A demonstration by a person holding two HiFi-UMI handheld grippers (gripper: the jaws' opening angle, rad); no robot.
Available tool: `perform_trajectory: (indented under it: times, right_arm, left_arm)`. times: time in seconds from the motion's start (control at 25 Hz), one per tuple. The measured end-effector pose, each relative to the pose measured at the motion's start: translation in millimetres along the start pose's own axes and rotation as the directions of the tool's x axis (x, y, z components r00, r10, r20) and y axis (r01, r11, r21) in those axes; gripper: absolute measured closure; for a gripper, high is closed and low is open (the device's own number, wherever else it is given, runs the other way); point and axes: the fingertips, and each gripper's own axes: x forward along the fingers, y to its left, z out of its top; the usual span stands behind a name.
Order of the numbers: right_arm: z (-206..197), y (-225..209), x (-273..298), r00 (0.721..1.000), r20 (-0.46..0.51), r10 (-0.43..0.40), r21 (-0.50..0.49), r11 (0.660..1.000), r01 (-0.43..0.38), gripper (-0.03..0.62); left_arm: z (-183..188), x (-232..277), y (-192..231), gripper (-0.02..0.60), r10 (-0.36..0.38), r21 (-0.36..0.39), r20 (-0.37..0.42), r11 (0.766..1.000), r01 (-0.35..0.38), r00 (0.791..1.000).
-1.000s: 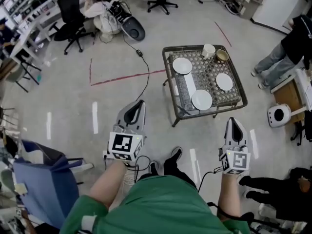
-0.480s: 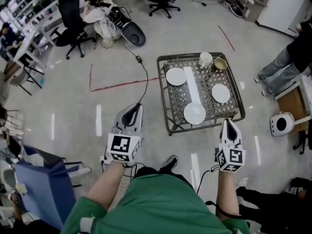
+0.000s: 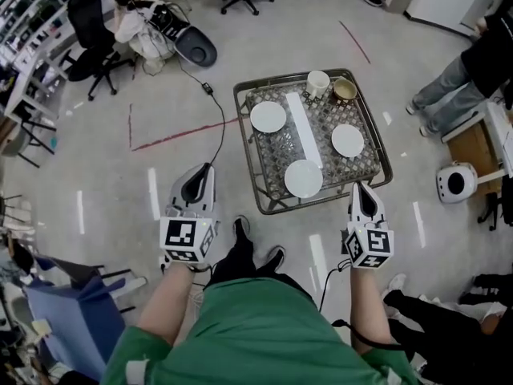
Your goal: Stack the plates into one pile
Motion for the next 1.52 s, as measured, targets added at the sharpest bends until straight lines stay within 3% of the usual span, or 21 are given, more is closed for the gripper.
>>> perform_trajectory:
  times: [0.24,0.56,0.92,1.12,1.36,1.52]
  right_arm:
    - [-16,-14,26,0.997,-0.050,-0.060,0.035,0.997,0.062,0.572]
    - [-14,-27,79,0.978,-0.128,-0.164,0.093,0.980,0.177,0.572]
    - [-35,-26,123,0.951,-0.209,-0.228,0.127,0.958,0.258,0.571]
    - [-83,-39,133,0.940,-0.301,-0.164,0.225,0.945,0.237,0.569]
    - [-149,-59,147,0.920,-0.383,-0.078,0.296,0.933,0.203,0.565]
    - [-191,-59,159,0.898,-0.439,0.014,0.326,0.934,0.145,0.485]
  left_arm:
    - [-14,53,11,0.557,-0.062,-0.015,-0.023,0.998,0.062,0.998]
    - [0,137,57,0.557,-0.149,-0.018,-0.016,0.989,0.149,0.989]
    - [-24,215,74,0.557,-0.279,-0.051,-0.081,0.960,0.275,0.957]
    - [-35,238,62,0.557,-0.314,-0.058,-0.120,0.949,0.309,0.942]
    - [-34,260,38,0.556,-0.298,-0.006,-0.123,0.954,0.299,0.947]
    - [-42,264,8,0.555,-0.324,0.033,-0.152,0.943,0.332,0.934]
